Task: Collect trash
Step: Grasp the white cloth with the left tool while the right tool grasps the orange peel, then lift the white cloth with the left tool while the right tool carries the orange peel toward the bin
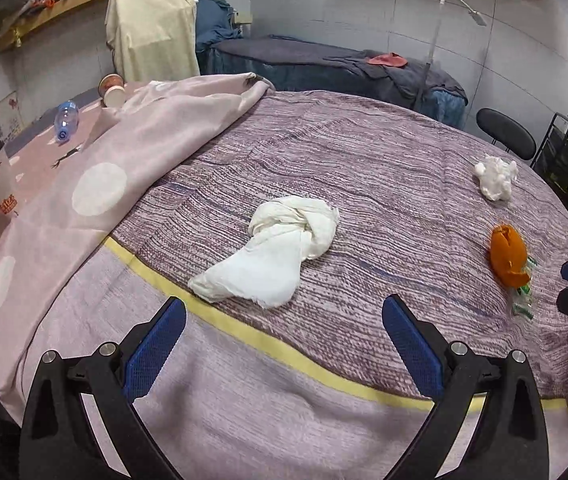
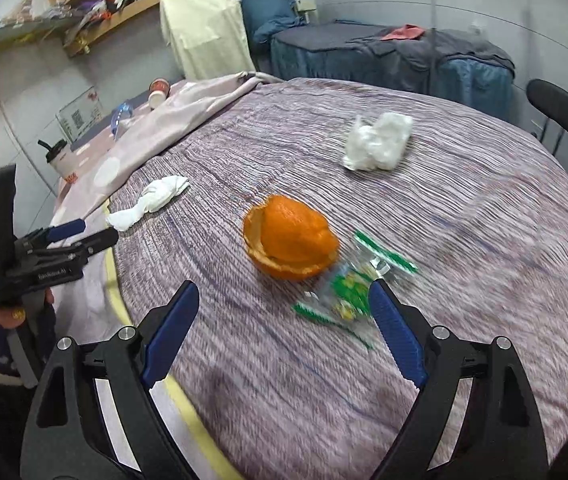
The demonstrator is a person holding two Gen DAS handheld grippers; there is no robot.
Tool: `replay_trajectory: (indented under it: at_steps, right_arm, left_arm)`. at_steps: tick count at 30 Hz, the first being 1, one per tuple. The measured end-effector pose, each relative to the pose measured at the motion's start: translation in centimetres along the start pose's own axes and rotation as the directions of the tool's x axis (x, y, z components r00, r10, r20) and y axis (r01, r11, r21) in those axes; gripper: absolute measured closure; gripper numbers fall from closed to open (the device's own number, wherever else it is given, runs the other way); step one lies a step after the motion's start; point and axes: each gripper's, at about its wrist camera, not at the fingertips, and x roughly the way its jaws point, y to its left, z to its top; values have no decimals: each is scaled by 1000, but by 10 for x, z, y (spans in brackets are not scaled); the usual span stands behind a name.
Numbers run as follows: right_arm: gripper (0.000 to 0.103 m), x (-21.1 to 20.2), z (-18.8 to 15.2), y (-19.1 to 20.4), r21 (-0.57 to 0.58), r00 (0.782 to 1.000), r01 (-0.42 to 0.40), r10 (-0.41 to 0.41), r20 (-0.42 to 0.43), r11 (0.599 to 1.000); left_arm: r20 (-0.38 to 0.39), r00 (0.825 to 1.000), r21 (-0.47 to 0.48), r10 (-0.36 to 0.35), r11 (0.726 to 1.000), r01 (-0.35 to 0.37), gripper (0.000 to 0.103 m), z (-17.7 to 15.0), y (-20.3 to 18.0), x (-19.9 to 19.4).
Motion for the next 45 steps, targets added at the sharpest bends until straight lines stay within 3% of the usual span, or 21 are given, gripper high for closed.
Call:
replay_trajectory:
  at_steps: [6, 8, 12, 14, 16, 19, 26, 31, 45]
  right_arm:
    - [18, 35, 25, 0, -9, 999, 37, -37, -28, 999]
    - [24, 50, 32, 0, -26, 998, 52, -54, -46, 998]
    - [43, 67, 33, -2, -41, 994, 74, -77, -76, 996]
    - [51, 64, 32, -2, -54, 995, 79, -81, -53, 995]
    - [53, 59, 32, -4, -33, 997, 54, -55, -46, 998]
    - [54, 47, 32, -5, -6, 1000, 10, -10, -28, 1000]
    - [54, 11, 22, 0, 7, 999, -35, 35, 29, 999]
    - [54, -16, 9, 5, 9, 997, -49, 48, 65, 999]
    - [54, -84, -27, -2, 24, 985, -66, 61, 159, 998]
  left_arm:
    - [-66, 998, 20, -14, 1000, 15, 7, 27, -1, 38]
    - [-95, 995, 27, -15, 999, 17, 8, 34, -4, 52]
    - [-153, 988, 47, 17, 999, -10, 38, 39, -9, 74]
    - [-133, 991, 49, 15, 999, -9, 49, 37, -11, 71]
    - [-116, 993, 61, 36, 998, -29, 72, 34, -14, 65]
    - [-94, 995, 49, 23, 999, -18, 83, 30, -18, 54]
    - [3, 999, 20, -46, 999, 46, 84, 16, -29, 3]
    - [70, 996, 29, -54, 998, 52, 84, 8, -42, -25]
    - [140, 987, 62, -80, 995, 72, 84, -30, -76, -76]
